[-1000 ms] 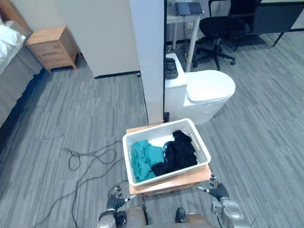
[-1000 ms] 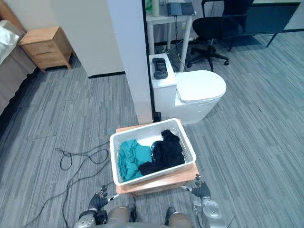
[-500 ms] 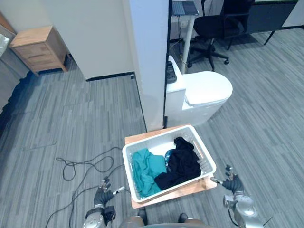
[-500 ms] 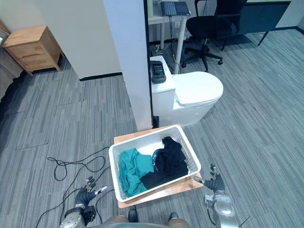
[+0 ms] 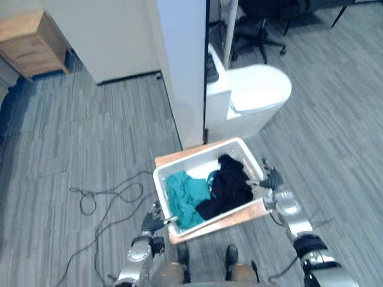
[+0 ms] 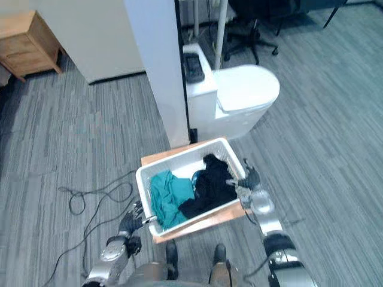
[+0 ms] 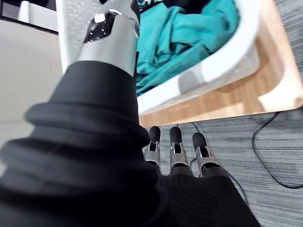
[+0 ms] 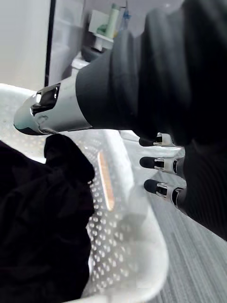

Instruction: Pick up the laundry basket with both hands and put the clothes into the washing machine.

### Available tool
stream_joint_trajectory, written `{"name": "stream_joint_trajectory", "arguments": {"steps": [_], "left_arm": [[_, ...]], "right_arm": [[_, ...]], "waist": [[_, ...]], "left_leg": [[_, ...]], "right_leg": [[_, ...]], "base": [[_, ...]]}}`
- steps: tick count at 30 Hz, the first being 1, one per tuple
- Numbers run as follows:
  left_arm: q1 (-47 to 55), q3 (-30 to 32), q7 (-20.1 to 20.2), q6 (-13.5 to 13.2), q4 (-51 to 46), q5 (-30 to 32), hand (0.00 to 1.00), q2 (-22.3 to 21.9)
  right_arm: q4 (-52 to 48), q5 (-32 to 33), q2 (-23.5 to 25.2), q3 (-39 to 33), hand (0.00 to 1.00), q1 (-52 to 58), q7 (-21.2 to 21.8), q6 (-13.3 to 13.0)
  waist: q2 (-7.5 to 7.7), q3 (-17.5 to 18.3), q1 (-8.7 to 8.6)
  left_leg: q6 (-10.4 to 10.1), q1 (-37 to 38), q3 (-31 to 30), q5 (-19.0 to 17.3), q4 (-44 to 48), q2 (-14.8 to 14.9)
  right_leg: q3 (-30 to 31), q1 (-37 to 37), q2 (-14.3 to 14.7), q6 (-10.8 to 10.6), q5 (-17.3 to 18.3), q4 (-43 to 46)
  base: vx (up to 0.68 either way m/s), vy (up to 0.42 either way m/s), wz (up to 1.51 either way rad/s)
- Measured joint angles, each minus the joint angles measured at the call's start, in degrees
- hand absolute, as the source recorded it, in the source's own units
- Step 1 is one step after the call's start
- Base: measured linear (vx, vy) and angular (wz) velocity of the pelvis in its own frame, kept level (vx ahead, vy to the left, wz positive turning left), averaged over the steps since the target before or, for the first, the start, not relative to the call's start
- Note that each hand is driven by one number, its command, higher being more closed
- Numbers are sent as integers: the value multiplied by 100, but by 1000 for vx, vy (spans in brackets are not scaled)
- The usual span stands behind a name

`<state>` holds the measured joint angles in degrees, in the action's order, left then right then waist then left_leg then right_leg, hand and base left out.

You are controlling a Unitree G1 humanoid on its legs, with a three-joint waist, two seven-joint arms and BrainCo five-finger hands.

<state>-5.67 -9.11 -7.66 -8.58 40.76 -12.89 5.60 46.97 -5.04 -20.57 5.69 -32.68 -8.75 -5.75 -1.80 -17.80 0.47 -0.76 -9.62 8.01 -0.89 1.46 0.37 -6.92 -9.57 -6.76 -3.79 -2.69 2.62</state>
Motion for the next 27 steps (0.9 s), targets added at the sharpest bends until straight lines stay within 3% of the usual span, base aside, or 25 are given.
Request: {"name": "stream_joint_trajectory", "arguments": {"steps": [1, 5, 6, 17, 21, 22, 27], "left_arm": [[-290, -27, -29, 5, 132, -2, 100, -11], [-886, -161, -125, -50, 303, -59, 100, -25], [-976, -206, -126, -83, 305, -101, 100, -15], [-1576, -392, -403, -190, 152, -697, 100, 135], [-1510, -369, -525, -138, -172, -796, 100, 280], [-1465, -365, -571, -127, -349, -797, 100, 310], [-786, -314, -636, -127, -1274, -796, 100, 417]], "right_arm": [[330, -16, -203, 119, 0, -491, -10, 38], [1004, -75, -361, 364, 0, -1309, -45, 185], [1085, -121, -380, 384, 100, -1410, -111, 196], [987, 3, -721, 566, 100, -1656, -140, 210], [347, 275, -740, 460, 100, -1085, -183, 197], [174, 334, -683, 328, 100, -847, -236, 197], [-580, 561, -373, -119, 100, 93, -288, 184]], "waist": [[-24, -172, 22], [-99, -439, 43], [-115, -487, 45], [-148, -532, 41], [-148, -609, 35], [-145, -611, 46], [-143, -610, 32]], "left_leg": [[22, -202, -3, 14, 45, -7], [38, -508, -60, 206, 11, -7], [35, -512, -87, 232, -7, -10], [30, -742, -349, 452, -165, 16], [-77, -740, -348, 529, -167, 28], [-268, -739, -346, 661, -171, 27], [-297, -447, -333, 683, -303, 27]], "right_leg": [[-15, -195, -18, 23, -16, 48], [-78, -485, -33, 29, -77, 72], [-99, -489, -35, 72, -111, 86], [-368, -690, -29, 82, -121, 138], [-370, -683, -18, 88, -96, 129], [-380, -661, -21, 90, -96, 125], [-357, -439, 6, 109, -83, 100]], "base": [[-232, 52, 9], [-134, 26, 11], [-41, 26, 16], [40, -7, 11], [71, -12, 1], [64, -18, 5], [70, -10, -4]]}}
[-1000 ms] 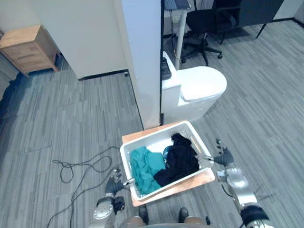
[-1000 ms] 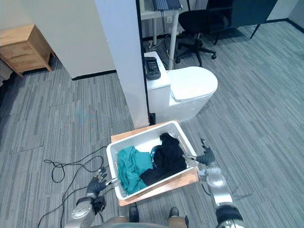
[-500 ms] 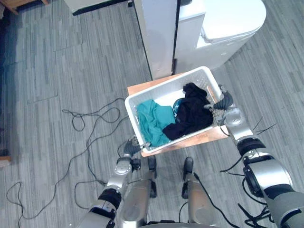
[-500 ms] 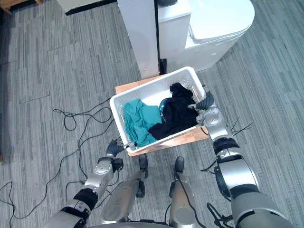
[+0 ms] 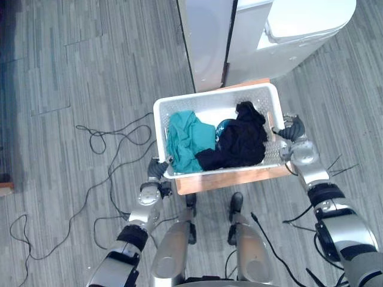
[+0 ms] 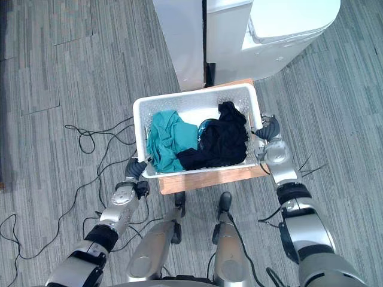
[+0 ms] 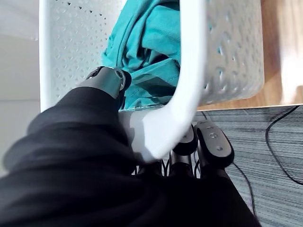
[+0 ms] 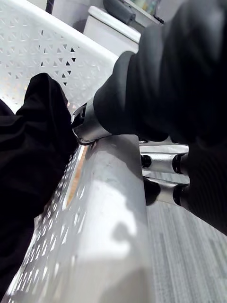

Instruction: Pick up the laundry basket with both hands and put the clothes into the washing machine.

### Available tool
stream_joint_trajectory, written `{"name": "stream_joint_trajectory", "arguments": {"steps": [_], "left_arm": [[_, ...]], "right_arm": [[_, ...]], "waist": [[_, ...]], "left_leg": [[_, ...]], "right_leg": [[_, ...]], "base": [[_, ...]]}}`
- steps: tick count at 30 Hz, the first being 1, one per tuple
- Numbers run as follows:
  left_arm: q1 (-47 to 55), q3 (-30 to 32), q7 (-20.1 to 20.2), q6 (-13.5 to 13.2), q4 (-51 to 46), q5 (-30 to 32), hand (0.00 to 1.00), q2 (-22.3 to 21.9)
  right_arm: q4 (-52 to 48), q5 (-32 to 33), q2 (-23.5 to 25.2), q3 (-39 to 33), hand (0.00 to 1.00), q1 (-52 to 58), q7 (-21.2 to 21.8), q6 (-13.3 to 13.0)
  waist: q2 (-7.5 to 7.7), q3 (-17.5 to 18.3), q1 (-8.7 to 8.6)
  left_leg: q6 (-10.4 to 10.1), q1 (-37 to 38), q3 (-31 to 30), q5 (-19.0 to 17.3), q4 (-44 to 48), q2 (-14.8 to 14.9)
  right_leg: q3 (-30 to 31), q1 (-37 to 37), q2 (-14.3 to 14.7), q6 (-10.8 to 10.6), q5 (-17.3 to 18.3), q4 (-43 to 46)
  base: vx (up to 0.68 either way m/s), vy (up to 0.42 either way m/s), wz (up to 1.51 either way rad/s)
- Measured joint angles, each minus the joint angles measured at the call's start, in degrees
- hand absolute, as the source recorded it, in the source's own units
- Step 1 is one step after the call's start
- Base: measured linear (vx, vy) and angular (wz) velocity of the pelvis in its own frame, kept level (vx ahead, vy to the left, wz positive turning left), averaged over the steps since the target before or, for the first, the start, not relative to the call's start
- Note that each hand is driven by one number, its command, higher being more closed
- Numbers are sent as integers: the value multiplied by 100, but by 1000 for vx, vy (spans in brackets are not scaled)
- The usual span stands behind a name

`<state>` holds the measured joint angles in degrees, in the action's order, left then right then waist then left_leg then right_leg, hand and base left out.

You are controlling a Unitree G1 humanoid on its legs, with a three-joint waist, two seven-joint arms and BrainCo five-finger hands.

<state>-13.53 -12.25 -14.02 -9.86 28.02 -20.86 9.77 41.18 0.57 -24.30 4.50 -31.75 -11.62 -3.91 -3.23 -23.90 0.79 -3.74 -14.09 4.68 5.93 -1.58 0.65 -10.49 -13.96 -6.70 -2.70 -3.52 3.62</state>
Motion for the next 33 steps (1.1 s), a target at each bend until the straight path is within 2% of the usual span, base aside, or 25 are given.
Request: {"name": "stream_joint_trajectory", "arguments": {"steps": [10, 12, 18, 21, 23, 27, 29, 30, 31, 32, 33], "left_arm": [[1246, 16, 19, 99, -1119, 26, 100, 14], [1641, 17, 64, 166, -1445, 32, 100, 19], [2584, 90, 185, 219, -2306, 65, 100, 85], [2898, 197, 186, 170, -2632, 51, 100, 124], [2959, 199, 184, 157, -2722, 48, 100, 122], [3044, 201, 181, 56, -2874, 5, 100, 111], [3045, 208, 180, 56, -2884, 7, 100, 112], [3043, 231, 179, 61, -2884, 17, 100, 96], [3043, 245, 180, 63, -2886, 23, 100, 100], [3061, 293, 178, 67, -2886, 28, 100, 102], [3100, 322, 176, 79, -2887, 33, 100, 86]], "right_arm": [[-1364, 128, 810, -761, 100, 1542, -122, -58], [-1737, 231, 1044, -901, 100, 2009, -163, -61], [-2882, 279, 1296, -900, 100, 3058, -191, -78], [-3162, 177, 1384, -828, 100, 3116, -189, -87], [-3349, 88, 1371, -818, 100, 3173, -193, -88], [-4027, 4, 1370, -822, 100, 3476, -213, -88], [-4081, -23, 1380, -823, 100, 3513, -224, -87], [-4079, -53, 1406, -823, 100, 3516, -225, -82], [-4080, -68, 1438, -823, 100, 3534, -229, -83], [-4075, -79, 1539, -823, 100, 3589, -229, -83], [-4041, -106, 1577, -819, 100, 3608, -229, -83]], "waist": [[35, 74, -10], [70, 264, -18], [184, 884, -6], [311, 1076, 16], [330, 1198, -20], [390, 1275, -147], [434, 1312, -222], [417, 1319, -320], [410, 1329, -320], [475, 1366, -313], [478, 1370, -309]], "left_leg": [[45, 418, 9, -33, -370, 95], [101, 450, 9, -77, -370, 130], [64, 843, 185, -261, -354, 196], [57, 1014, 441, -568, -68, 234], [49, 1049, 626, -759, 110, 231], [161, 1088, 1393, -1302, 648, 318], [206, 1089, 1864, -1554, 974, 427], [256, 1124, 2199, -1626, 1116, 569], [268, 1151, 2301, -1632, 1156, 660], [283, 1297, 2526, -1659, 1176, 741], [262, 1517, 2746, -1780, 1203, 752]], "right_leg": [[16, 358, 132, 1, 0, -280], [-10, 439, 173, 1, 0, -362], [140, 837, 270, 29, 23, -534], [620, 877, 324, 49, 1, -531], [959, 851, 379, 43, -65, -557], [1940, 629, 532, -40, -247, -558], [2067, 485, 561, -88, -246, -622], [1286, 415, 444, 315, 68, -544], [817, 374, 382, 549, 143, -408], [-339, 255, 108, 844, 151, -113], [-1425, 261, -174, 1165, 86, 200]], "base": [[12, 0, -2], [58, -24, 4], [71, -19, -14], [35, -3, -76], [7, 12, -99], [0, 26, -123], [-23, 17, -143], [-45, 18, -145], [10, -16, -162], [63, -8, -176], [111, 1, -202]]}}
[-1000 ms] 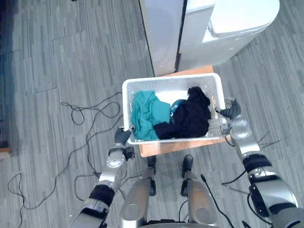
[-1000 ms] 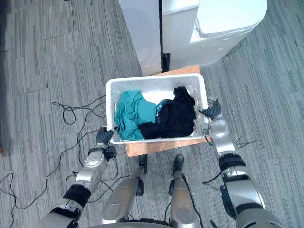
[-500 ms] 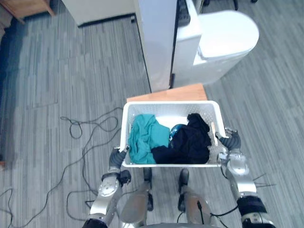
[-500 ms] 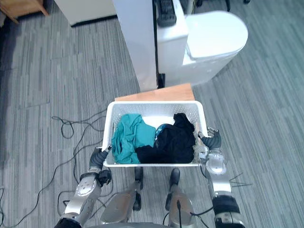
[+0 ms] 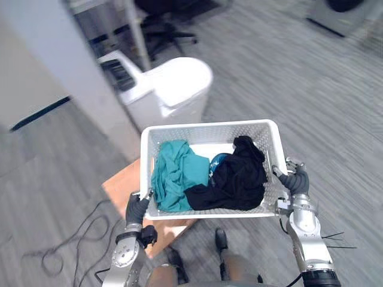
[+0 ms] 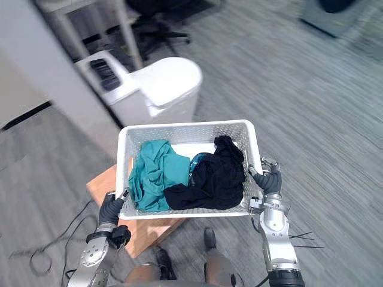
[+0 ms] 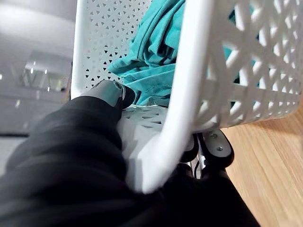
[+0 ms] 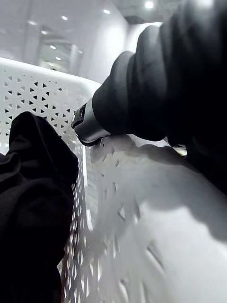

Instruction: Pick up the laundry basket with both hands and put the clothes into the washing machine.

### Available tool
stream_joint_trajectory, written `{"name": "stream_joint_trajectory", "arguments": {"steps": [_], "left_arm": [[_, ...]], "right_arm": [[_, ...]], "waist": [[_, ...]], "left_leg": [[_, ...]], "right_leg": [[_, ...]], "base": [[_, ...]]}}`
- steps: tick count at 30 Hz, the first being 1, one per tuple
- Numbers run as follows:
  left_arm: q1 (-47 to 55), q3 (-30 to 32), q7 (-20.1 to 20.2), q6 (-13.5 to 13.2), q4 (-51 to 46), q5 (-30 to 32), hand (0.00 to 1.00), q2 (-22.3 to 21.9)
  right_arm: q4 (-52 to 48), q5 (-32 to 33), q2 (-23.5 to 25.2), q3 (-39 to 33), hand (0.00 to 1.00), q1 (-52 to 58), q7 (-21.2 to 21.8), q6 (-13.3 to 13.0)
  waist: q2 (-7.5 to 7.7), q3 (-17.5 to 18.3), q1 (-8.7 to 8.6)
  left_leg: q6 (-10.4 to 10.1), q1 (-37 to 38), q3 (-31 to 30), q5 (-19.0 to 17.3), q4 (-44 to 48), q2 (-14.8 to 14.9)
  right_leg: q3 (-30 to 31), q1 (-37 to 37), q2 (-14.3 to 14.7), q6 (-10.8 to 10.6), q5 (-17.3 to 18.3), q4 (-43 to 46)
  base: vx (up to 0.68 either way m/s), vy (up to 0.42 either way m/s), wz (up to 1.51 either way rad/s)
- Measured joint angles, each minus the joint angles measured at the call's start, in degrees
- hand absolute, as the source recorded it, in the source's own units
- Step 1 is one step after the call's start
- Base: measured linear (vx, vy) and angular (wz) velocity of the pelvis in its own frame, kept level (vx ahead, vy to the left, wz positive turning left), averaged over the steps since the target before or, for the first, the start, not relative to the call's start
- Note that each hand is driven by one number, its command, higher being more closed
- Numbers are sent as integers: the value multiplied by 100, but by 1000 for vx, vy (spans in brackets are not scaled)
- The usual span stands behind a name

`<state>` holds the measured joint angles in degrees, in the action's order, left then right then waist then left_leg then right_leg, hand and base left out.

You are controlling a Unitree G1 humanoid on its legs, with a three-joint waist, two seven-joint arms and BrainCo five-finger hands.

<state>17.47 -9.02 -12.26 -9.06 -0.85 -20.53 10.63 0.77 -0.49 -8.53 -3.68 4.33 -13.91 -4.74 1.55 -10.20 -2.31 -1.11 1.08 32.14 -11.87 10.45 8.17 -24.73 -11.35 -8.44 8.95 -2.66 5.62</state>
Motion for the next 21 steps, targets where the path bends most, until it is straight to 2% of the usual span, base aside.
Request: {"name": "stream_joint_trajectory", "arguments": {"steps": [1, 2, 3, 4, 5, 6, 7, 8, 9, 10, 11, 12, 13, 14, 15, 17, 18, 19, 20, 21], "left_arm": [[5, 33, -1, 14, 0, 20, 100, -29], [4, 50, -2, 16, 0, 34, 100, -56], [5, 65, -2, 15, -27, 37, 100, -86], [-19, 71, -8, 11, -63, 37, 100, -92], [-21, 73, -10, 12, -62, 36, 100, -92], [11, 84, -17, 21, -62, 34, 100, -88], [42, 110, -17, 42, -63, 34, 100, -81], [47, 132, -17, 43, -64, 34, 100, -60], [81, 163, -16, 45, -51, 30, 100, -65], [186, 165, -16, 46, -40, 20, 100, -174], [218, 160, -15, 50, -4, 18, 100, -240], [339, 151, -14, 54, 33, 20, 100, -352], [464, 131, -11, 52, 41, 19, 100, -379], [510, 123, -10, 50, 39, 19, 100, -374], [546, 119, -5, 51, 39, 19, 100, -376], [545, 120, -2, 51, 37, 19, 100, -374], [564, 115, 1, 56, 41, 22, 100, -377], [568, 108, 2, 62, 39, 24, 100, -379], [591, 109, 3, 94, 39, 26, 100, -378], [593, 101, 4, 118, 41, 29, 100, -379]], "right_arm": [[64, -3, 26, 10, 100, -16, 0, 0], [84, -2, 30, 10, 100, -15, -1, 0], [87, -6, 26, 10, 100, -35, -7, -10], [88, -6, 8, 12, 100, -83, -8, -15], [90, -6, 4, 17, 100, -90, -8, -15], [142, -4, -4, 53, 100, -94, -8, -14], [221, 4, -6, 102, 100, -95, -10, -14], [230, 15, -1, 134, 100, -90, -15, -14], [226, 35, -41, 188, 100, -111, -17, -16], [224, 35, -130, 231, 100, -131, -16, -14], [224, 36, -189, 254, 100, -105, -16, -11], [225, 37, -265, 304, 100, -25, -14, 3], [225, 35, -315, 354, 100, 20, -6, 8], [225, 36, -348, 389, 100, 31, -3, 14], [225, 36, -386, 414, 100, 38, 13, 16], [221, 37, -382, 414, 100, 51, 13, 17], [210, 39, -384, 414, 100, 109, 11, 16], [187, 42, -387, 414, 100, 163, 6, 16], [170, 41, -373, 413, 100, 211, 5, 17], [170, 39, -377, 411, 100, 241, 5, 17]], "waist": [[-18, 11, 15], [-53, 42, 9], [-91, 125, 23], [-112, 168, 17], [-113, 167, 23], [-127, 161, 60], [-123, 164, 28], [-126, 163, 11], [-130, 157, 94], [-159, 140, 251], [-167, 126, 303], [-173, 116, 333], [-176, 115, 340], [-177, 114, 356], [-182, 117, 408], [-193, 123, 504], [-261, 166, 586], [-278, 187, 650], [-282, 197, 644], [-284, 202, 624]], "left_leg": [[-49, 175, 201, -39, 9, 63], [-77, 235, 314, -57, 13, 111], [-151, 372, 605, -135, -59, 139], [-308, 526, 852, -382, 27, 216], [-386, 544, 898, -431, 118, 268], [-487, 529, 955, -563, 814, 597], [-211, 353, 744, -693, 1701, 994], [-53, 151, 466, -713, 2172, 1173], [36, -236, -355, -751, 3200, 1317], [-52, -498, -1089, -829, 3753, 1027], [-99, -622, -1390, -871, 3835, 815], [-2, -879, -1826, -937, 3739, 337], [20, -1123, -2031, -949, 3440, 17], [17, -1249, -2148, -947, 3198, -136], [-50, -1527, -2333, -907, 2570, -360], [-322, -1817, -2414, -700, 1635, -465], [-240, -1894, -2321, -358, 1178, -398], [-86, -1888, -2269, -259, 1171, -334], [108, -1843, -2233, -139, 1335, -342], [182, -1802, -2223, -103, 1389, -344]], "right_leg": [[-607, 18, -142, 262, 74, 211], [-902, 24, -192, 389, 180, 311], [-1316, 12, -292, 323, 278, 515], [-1034, -88, -144, -411, 240, 538], [-933, -104, -97, -532, 252, 542], [-607, -117, 83, -613, 318, 572], [-349, -64, 333, -589, 373, 568], [-293, -34, 478, -540, 420, 555], [-91, -7, 764, -429, 498, 560], [230, 60, 967, -382, 528, 538], [323, 127, 1002, -364, 540, 512], [534, 320, 1039, -350, 550, 403], [658, 488, 1042, -350, 551, 265], [755, 552, 1044, -350, 551, 182], [912, 645, 1051, -352, 551, 1], [1087, 813, 1079, -441, 535, -409], [1264, 983, 1215, -638, 530, -710], [1335, 1009, 1243, -644, 529, -718], [1365, 996, 1216, -652, 536, -529], [1364, 970, 1187, -713, 614, -360]], "base": [[104, 15, -157], [103, -20, -156], [126, -86, -187], [107, -74, -176], [141, -97, -168], [157, -136, -126], [176, -181, -125], [132, -178, -102], [126, -179, -122], [136, -144, -128], [180, -123, -120], [162, -51, -80], [165, -45, -72], [152, -28, -75], [148, -17, -82], [168, -4, -86], [182, 11, -74], [332, 70, -84], [286, 82, -56], [275, 104, -49]]}}
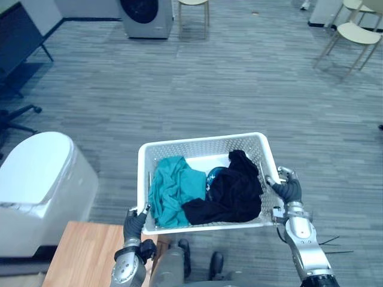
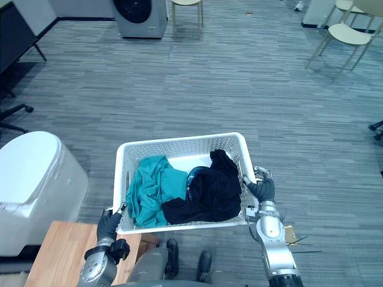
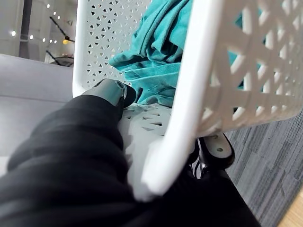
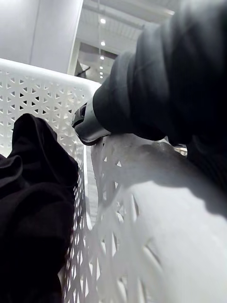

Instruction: Pick up the laundry basket with both hands and put the clothes into the washing machine.

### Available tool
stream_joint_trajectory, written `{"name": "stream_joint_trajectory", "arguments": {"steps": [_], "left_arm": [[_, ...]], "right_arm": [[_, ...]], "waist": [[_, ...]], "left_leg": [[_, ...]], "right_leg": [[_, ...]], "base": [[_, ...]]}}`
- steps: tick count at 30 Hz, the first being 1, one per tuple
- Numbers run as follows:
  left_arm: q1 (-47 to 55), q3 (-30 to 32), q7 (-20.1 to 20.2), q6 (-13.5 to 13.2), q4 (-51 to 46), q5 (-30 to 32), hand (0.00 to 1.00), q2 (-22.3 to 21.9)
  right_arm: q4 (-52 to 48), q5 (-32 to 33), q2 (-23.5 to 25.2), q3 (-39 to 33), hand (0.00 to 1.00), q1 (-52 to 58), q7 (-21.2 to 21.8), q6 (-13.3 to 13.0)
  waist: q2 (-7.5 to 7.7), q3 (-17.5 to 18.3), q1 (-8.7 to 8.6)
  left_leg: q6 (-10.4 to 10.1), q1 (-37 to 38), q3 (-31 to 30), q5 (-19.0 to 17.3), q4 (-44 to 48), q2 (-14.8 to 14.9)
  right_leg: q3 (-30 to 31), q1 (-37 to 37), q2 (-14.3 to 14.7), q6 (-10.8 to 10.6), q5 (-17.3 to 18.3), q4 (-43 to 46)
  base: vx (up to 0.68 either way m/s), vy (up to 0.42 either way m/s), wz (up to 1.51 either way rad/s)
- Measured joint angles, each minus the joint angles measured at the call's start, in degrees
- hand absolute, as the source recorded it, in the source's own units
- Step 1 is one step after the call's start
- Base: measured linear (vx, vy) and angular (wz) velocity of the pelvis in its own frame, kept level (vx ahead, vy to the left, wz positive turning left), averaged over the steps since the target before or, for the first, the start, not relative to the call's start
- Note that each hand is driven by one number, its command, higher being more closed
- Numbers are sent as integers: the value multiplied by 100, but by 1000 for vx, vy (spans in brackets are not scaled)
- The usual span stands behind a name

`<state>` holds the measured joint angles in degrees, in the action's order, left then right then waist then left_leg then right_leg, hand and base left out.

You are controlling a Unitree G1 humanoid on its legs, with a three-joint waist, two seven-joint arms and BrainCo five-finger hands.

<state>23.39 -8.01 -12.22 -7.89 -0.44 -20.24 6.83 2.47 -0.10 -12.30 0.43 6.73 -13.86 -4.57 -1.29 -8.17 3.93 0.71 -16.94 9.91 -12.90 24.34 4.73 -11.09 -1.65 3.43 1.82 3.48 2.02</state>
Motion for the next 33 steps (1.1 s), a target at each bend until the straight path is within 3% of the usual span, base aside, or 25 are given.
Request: {"name": "stream_joint_trajectory", "arguments": {"steps": [1, 2, 3, 5, 6, 9, 11, 12, 13, 14, 16, 17, 18, 19, 21, 22, 24, 25, 27, 28, 29, 30, 31, 32, 33], "left_arm": [[15, -15, 3, 19, 1, 6, 100, 3], [54, -39, 18, 39, 11, 8, 100, 42], [44, -48, 68, 86, 46, 11, 100, 45], [46, -49, 77, 121, 48, 36, 100, 64], [54, -52, 84, 143, 52, 69, 100, 120], [14, -17, 78, 96, 50, 66, 100, 144], [-73, -33, 78, 89, 51, 67, 100, 139], [-176, -33, 78, 97, 55, 71, 100, 144], [-216, -32, 78, 100, 57, 121, 100, 160], [-214, -33, 78, 100, 57, 138, 100, 166], [-203, -98, 86, 108, 132, 236, 100, 229], [-234, -119, 86, 121, 189, 239, 100, 153], [-267, -120, 84, 119, 289, 245, 100, 3], [-284, -121, 84, 119, 302, 246, 100, 4], [-315, -163, 89, 159, 361, 240, 100, -12], [-313, -190, 88, 158, 375, 234, 100, -7], [-308, -192, 90, 147, 378, 231, 100, 24], [-294, -193, 93, 116, 372, 219, 100, 25], [-256, -192, 93, 51, 316, 184, 100, 26], [-246, -192, 93, 38, 294, 185, 100, 13], [-239, -192, 93, 38, 281, 185, 100, 13], [-208, -191, 93, 37, 221, 188, 100, 17], [-193, -188, 91, 45, 190, 193, 100, 38], [-201, -188, 91, 50, 187, 194, 100, 50], [-245, -176, 81, 66, 135, 193, 100, 45]], "right_arm": [[1, 0, 3, -8, 100, 69, 0, 0], [1, -9, 33, -12, 100, 170, 0, 0], [9, -47, 57, -51, 100, 244, 1, -1], [127, -51, 81, -60, 100, 229, 1, 0], [216, -52, 122, -60, 100, 234, 5, 0], [303, -47, 179, -57, 100, 41, 27, -4], [304, -44, 44, -55, 100, -77, 43, -5], [305, -26, -3, -55, 100, -77, 42, -5], [304, -20, -3, -55, 100, -65, 41, -5], [298, -18, -6, -55, 100, -68, 40, -5], [290, -33, -46, -43, 100, 67, 39, -4], [300, -35, -108, -43, 100, 86, 38, 12], [300, -41, -196, -44, 100, 31, 35, 48], [299, -41, -205, -54, 100, 3, 34, 48], [298, -41, -257, -55, 100, 30, 23, 83], [276, -32, -270, -56, 100, 30, -2, 82], [194, -34, -266, -54, 100, 84, -8, 81], [76, -34, -266, -54, 100, 152, -21, 78], [-4, -35, -274, -54, 100, 85, -21, 73], [1, -36, -298, -54, 100, 27, -21, 74], [12, -36, -300, -54, 100, 14, -21, 73], [87, -33, -303, -52, 100, -44, -20, 73], [218, -36, -267, -39, 100, -95, -25, 74], [234, -40, -266, -37, 100, -111, -29, 73], [321, -41, -271, -27, 100, -244, -50, 72]], "waist": [[31, 34, 2], [151, 90, -8], [233, 147, -86], [237, 140, -197], [212, 142, -260], [40, 150, -290], [-147, 99, -309], [-258, 44, -336], [-237, 44, -417], [-207, 43, -474], [-26, 101, -635], [-147, 147, -631], [-473, 219, -606], [-529, 189, -630], [-617, 114, -558], [-640, 25, -527], [-589, -93, -430], [-530, -97, -307], [-498, -111, -225], [-466, -115, -140], [-461, -117, -121], [-465, -119, -63], [-377, -92, 86], [-327, -74, 169], [-233, -20, 137]], "left_leg": [[72, 121, 44, -2, -8, -29], [268, 338, 107, -10, -180, -156], [410, 579, 135, -108, -240, -343], [545, 970, 128, -219, -398, -483], [592, 1317, 145, -311, -533, -522], [510, 1943, 138, -456, -974, -447], [366, 2259, 134, -534, -1307, -299], [205, 2515, 133, -573, -1516, -184], [65, 2761, 126, -607, -1687, -181], [-16, 2912, 99, -648, -1752, -205], [-461, 3585, -108, -917, -1793, -300], [-537, 3649, -161, -975, -1674, -174], [-637, 3392, -250, -951, -912, 180], [-765, 3216, -291, -866, -422, 274], [-1186, 2073, -380, 386, 2605, 838], [-1062, 1547, -314, 290, 3846, 1094], [-649, 1054, -179, 39, 4546, 1131], [-312, 619, -26, -170, 4367, 1018], [-102, -33, 131, -344, 3657, 811], [-128, -386, 92, -329, 2309, 449], [-166, -428, 61, -303, 1901, 348], [-433, -496, -126, -2, 419, 130], [-565, -465, -189, 1105, -692, 2], [-498, -425, -125, 1456, -726, -56], [57, -453, -97, 1428, -485, -235]], "right_leg": [[2, -122, -94, -99, 303, 440], [-47, -342, -377, -365, 752, 1247], [-154, -706, -716, -393, 969, 2373], [-412, -1231, -1168, -330, 914, 3896], [-573, -1370, -1393, -161, 994, 4491], [-791, -1859, -1454, -197, 1225, 4170], [-829, -2209, -1196, -259, 1023, 3135], [-799, -2308, -968, -304, 458, 1975], [-725, -2371, -854, -403, -224, 823], [-667, -2385, -833, -448, -473, 463], [-350, -2406, -837, 30, -1405, 214], [-337, -2502, -813, 77, -1739, 561], [-478, -2755, -624, 153, -1198, 1403], [-537, -2761, -593, 190, -987, 1623], [-585, -2217, -356, 245, -280, 1923], [-624, -1690, -232, 264, -79, 1766], [-567, -933, -176, 259, 204, 1483], [-488, -446, -204, 197, 310, 1151], [-410, 60, -264, 81, 412, 778], [-337, 381, -417, -57, 496, 516], [-318, 467, -459, -87, 514, 446], [-279, 753, -528, -200, 585, 191], [-101, 1104, -634, -344, 676, -109], [-30, 1208, -694, -397, 707, -199], [3, 1256, -874, -561, 717, -213]], "base": [[222, 107, -37], [412, 168, -29], [453, 179, -9], [466, 162, 14], [544, 144, 10], [484, 61, -6], [501, -3, -8], [569, -47, 10], [590, -67, 19], [652, -101, 27], [729, -166, 28], [949, -233, -6], [779, -200, -15], [882, -266, -17], [737, -246, -1], [640, -160, 6], [575, -72, 7], [527, -20, 1], [529, 52, -4], [547, 101, -7], [561, 141, -13], [718, 219, -31], [757, 232, -37], [662, 211, -31], [709, 250, -1]]}}
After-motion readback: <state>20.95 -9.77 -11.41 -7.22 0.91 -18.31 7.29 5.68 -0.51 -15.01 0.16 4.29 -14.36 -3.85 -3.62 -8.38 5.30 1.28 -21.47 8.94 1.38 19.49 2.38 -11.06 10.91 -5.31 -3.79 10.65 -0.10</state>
